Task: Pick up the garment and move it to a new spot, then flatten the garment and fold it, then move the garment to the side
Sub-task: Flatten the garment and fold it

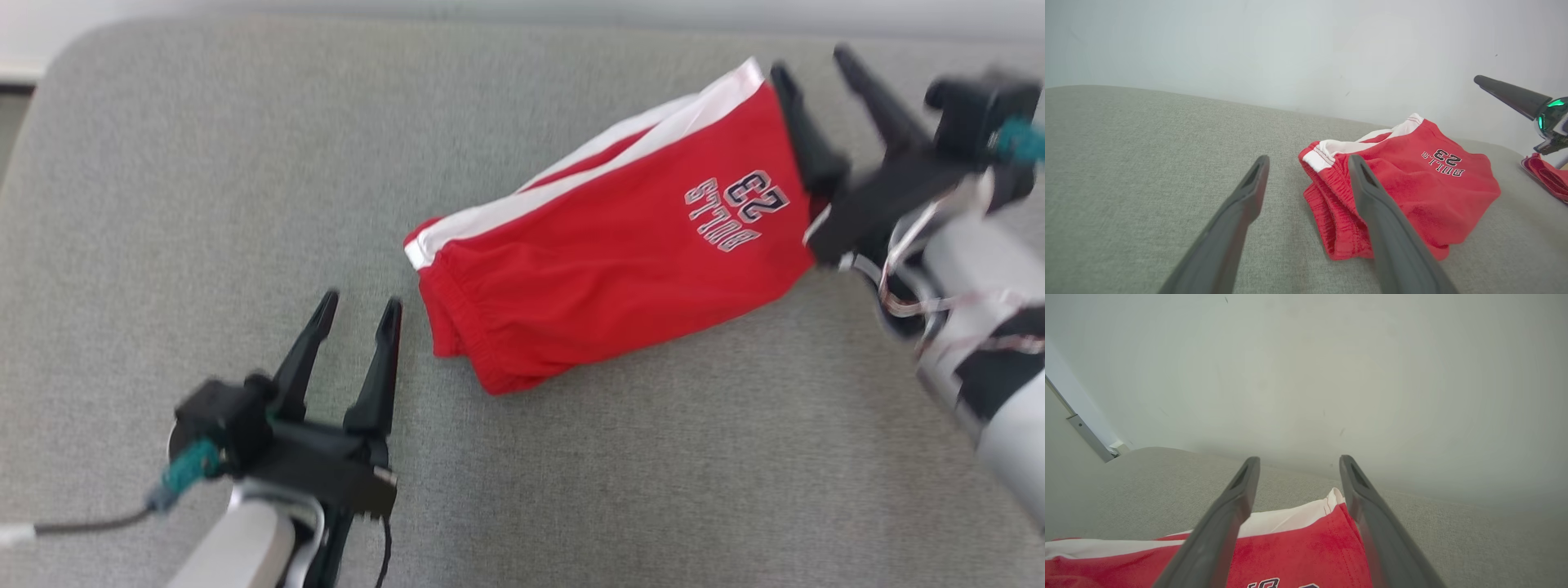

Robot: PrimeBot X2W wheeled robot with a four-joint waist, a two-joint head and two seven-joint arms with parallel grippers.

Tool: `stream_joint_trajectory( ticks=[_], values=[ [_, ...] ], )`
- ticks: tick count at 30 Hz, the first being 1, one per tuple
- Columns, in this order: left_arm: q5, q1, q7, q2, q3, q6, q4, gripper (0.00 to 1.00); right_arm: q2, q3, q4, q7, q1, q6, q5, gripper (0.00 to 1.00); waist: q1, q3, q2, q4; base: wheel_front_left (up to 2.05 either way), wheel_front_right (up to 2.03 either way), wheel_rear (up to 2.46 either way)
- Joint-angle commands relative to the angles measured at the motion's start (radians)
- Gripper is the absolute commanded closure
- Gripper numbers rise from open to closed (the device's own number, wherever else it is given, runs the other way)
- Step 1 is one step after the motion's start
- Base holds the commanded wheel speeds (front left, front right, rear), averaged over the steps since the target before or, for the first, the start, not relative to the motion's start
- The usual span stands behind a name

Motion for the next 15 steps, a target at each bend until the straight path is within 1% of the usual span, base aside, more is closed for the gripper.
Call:
stream_joint_trajectory(
  ticks=[1,9,15],
  values=[
    [0.026,0.035,-0.004,-0.002,0.012,0.008,-0.008,0.00,0.010,-0.017,-0.013,-0.004,0.044,-0.001,-0.015,0.00,0.0002,-0.056,0.0000,-0.020,0.00,0.00,0.00],
    [0.157,0.213,-0.004,-0.027,0.084,0.049,-0.067,0.00,0.049,-0.165,-0.085,-0.004,0.281,-0.001,-0.089,0.00,0.0002,-0.167,0.0000,-0.030,0.00,0.00,0.00],
    [0.271,0.329,-0.004,-0.054,0.094,0.058,-0.106,0.00,0.059,-0.242,-0.123,-0.004,0.458,-0.001,-0.113,0.00,0.0002,-0.232,0.0000,-0.021,0.00,0.00,0.00]
  ],
)
